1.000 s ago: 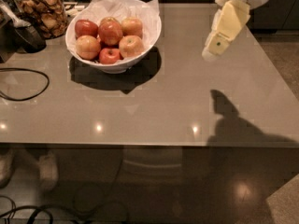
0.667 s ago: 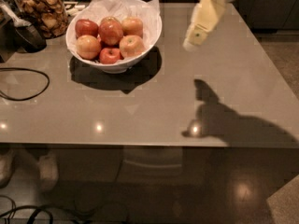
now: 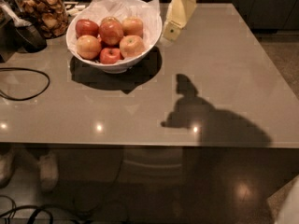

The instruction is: Pick apple from white bowl

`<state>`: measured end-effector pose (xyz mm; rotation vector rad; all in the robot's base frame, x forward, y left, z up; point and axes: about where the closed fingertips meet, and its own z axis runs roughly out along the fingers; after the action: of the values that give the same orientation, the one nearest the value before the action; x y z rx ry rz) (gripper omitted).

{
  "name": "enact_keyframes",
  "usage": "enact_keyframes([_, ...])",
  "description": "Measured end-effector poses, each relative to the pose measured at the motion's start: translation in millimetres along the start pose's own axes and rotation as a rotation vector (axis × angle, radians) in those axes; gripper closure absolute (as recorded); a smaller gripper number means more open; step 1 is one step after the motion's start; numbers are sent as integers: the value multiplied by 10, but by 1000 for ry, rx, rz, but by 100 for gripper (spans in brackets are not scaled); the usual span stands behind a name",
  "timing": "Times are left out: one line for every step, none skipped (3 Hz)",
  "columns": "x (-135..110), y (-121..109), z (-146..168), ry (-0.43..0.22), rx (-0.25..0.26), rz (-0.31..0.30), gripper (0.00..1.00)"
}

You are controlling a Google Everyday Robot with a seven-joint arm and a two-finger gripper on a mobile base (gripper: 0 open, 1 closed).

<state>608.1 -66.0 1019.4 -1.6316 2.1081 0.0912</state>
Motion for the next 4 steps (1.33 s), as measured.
enact_keyframes([-36,-14,15,-7,6,-3,0])
enact_keyframes([-170,-73,91,-13,16,9,0])
enact_keyframes([-506,-218,432,26,-8,21,0])
enact_keyframes([-540,-240,456,16,-1,20,0])
